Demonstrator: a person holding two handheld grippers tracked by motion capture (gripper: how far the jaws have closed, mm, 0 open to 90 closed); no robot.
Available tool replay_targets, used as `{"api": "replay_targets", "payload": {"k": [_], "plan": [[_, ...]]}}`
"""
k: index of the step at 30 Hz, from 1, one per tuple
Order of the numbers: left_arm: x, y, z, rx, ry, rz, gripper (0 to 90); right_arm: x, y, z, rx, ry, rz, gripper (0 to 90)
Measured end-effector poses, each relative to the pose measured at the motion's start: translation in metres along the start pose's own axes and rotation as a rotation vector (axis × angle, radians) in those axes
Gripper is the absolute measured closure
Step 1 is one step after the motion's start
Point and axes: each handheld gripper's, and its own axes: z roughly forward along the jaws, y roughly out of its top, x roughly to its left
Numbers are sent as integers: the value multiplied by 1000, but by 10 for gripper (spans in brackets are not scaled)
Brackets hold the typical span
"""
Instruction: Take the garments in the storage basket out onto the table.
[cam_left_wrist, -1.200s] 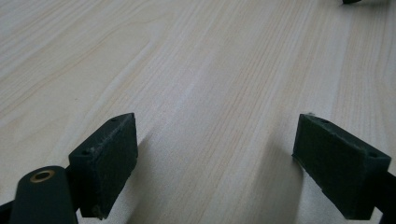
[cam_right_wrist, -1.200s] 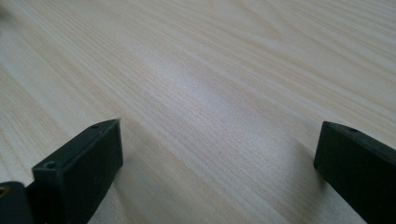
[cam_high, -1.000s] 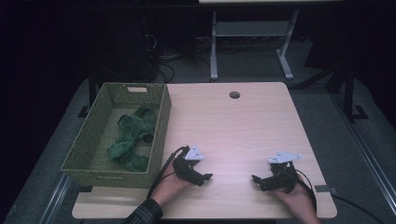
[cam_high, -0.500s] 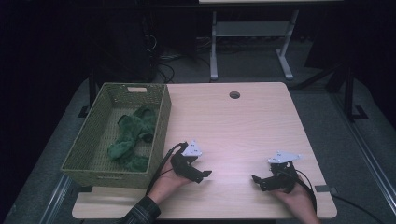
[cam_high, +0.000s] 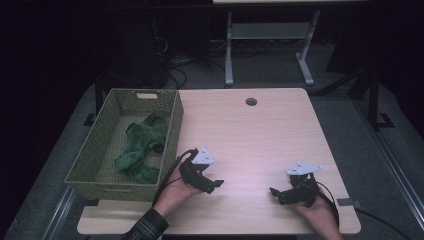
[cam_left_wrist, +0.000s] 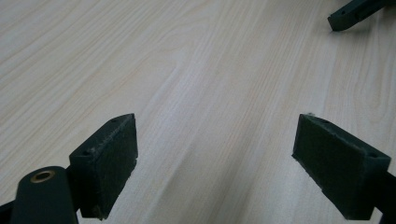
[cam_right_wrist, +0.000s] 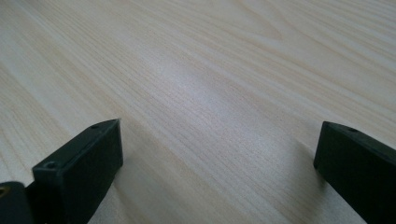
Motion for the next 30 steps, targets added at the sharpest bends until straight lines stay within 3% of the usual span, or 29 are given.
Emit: {"api": "replay_targets", "payload": {"k": [1, 4, 23, 30], "plan": [[0, 2, -1, 15, 0, 19, 133, 0, 0, 0, 0, 0, 0, 9], [-1, 5, -3, 22, 2, 25, 133, 0, 0, 0, -2, 0, -4, 9], [1, 19, -19, 19, -20, 2, 134, 0, 0, 0, -2, 1, -8, 9], [0, 27, -24, 15, -17, 16, 134, 0, 0, 0, -2, 0, -7, 9]]}}
